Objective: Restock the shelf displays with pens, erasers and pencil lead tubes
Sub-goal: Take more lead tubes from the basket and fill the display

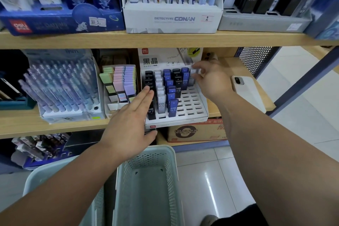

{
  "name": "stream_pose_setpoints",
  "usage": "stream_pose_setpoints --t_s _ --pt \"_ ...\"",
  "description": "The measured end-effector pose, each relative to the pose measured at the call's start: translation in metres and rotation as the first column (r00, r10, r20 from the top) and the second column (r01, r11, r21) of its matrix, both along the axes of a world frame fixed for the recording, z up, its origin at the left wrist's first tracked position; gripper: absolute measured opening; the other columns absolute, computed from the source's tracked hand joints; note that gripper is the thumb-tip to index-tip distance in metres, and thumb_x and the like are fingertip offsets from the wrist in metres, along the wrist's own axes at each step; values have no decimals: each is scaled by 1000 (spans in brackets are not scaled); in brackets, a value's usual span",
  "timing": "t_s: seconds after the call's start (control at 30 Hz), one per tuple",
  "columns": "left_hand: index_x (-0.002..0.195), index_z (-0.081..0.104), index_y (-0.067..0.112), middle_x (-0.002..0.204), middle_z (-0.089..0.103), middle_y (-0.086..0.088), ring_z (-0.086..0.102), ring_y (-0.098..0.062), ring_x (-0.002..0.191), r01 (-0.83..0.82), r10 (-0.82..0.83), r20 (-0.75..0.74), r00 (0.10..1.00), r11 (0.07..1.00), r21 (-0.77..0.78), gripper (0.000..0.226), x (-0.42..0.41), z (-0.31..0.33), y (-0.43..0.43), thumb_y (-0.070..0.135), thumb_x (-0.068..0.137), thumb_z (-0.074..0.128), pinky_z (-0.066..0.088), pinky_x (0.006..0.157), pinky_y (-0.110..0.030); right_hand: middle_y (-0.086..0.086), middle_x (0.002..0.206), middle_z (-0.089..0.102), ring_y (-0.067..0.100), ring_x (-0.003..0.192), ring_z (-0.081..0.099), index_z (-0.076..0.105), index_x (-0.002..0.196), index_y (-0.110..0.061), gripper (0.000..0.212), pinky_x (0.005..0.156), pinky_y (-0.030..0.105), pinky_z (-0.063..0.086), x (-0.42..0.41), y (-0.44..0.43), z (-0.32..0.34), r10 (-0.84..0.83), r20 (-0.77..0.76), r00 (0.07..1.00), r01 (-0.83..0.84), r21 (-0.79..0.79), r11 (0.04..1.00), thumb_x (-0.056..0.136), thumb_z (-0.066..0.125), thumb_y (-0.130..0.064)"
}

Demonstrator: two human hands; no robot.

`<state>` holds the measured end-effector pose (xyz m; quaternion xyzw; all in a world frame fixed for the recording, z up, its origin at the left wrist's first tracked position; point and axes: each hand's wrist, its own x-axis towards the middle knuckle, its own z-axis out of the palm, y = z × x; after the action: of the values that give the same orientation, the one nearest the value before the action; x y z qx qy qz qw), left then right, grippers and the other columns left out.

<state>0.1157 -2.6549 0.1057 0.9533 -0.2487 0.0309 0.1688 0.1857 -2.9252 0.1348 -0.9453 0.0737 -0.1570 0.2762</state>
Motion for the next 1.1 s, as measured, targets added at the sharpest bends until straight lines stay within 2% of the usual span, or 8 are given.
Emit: stream_pose_setpoints --t_s 0.1,0.2,0.37,0.47,0.6,0.77,0.97,1.1 --pt "158 -9 32 163 -19 21 40 -18 140 1 -1 3 1000 1000 9 106 0 0 0 52 85 65 43 106 -40 -5 112 49 17 80 59 65 103 -35 16 75 28 50 4 -1 -1 -31 -12 999 31 -46 998 93 69 -24" --pt "159 -7 31 164 -18 19 47 -18 134 0 0 4 1000 1000 12 105 0 0 0 51 85 65 46 102 -40 -3 111 59 13 84 60 60 93 -36 20 72 24 47 8 -3 -1 6 -7 1000 -6 -17 1000 92 68 -17" --pt "158 -7 32 163 -19 20 54 -17 122 -18 19 -28 999 999 41 104 -1 2 -1 50 86 65 46 100 -38 -9 98 65 13 84 58 67 98 -32 15 70 23 41 6 -7 6 32 -29 999 -31 21 999 94 68 -18" --pt "158 -7 32 163 -20 21 61 -14 99 -32 36 -59 998 998 60 103 -1 4 -3 49 86 65 49 95 -39 -11 92 64 11 81 58 67 96 -32 15 64 19 41 5 -11 9 46 -34 998 -44 66 997 93 69 -17" --pt "159 -2 32 164 -17 22 59 -12 77 -49 54 -84 995 997 60 102 -2 7 -4 45 86 67 53 83 -38 -9 99 65 10 89 59 73 111 -26 20 78 22 45 3 -14 9 83 -51 995 -80 56 995 93 69 -17" --pt "159 -3 35 162 -20 26 58 -9 71 -57 63 -111 992 997 59 100 -3 9 -4 43 87 67 53 80 -37 -9 103 61 11 86 56 75 109 -23 17 74 25 43 2 -22 3 145 8 989 -145 -8 989 93 70 -17" --pt "159 -3 36 160 -21 29 59 -5 68 -78 84 -131 988 996 51 98 -4 11 -6 42 89 66 54 79 -36 -5 96 64 21 81 67 66 109 -28 13 76 38 57 -1 -25 7 121 -20 992 -119 57 991 98 63 -23" --pt "158 -2 36 160 -20 29 59 -5 68 -82 87 -133 987 996 43 98 -5 12 -7 40 88 67 54 79 -33 2 95 69 24 81 66 66 111 -23 15 66 30 45 -9 -22 22 61 -3 998 -60 26 998 102 57 -30"
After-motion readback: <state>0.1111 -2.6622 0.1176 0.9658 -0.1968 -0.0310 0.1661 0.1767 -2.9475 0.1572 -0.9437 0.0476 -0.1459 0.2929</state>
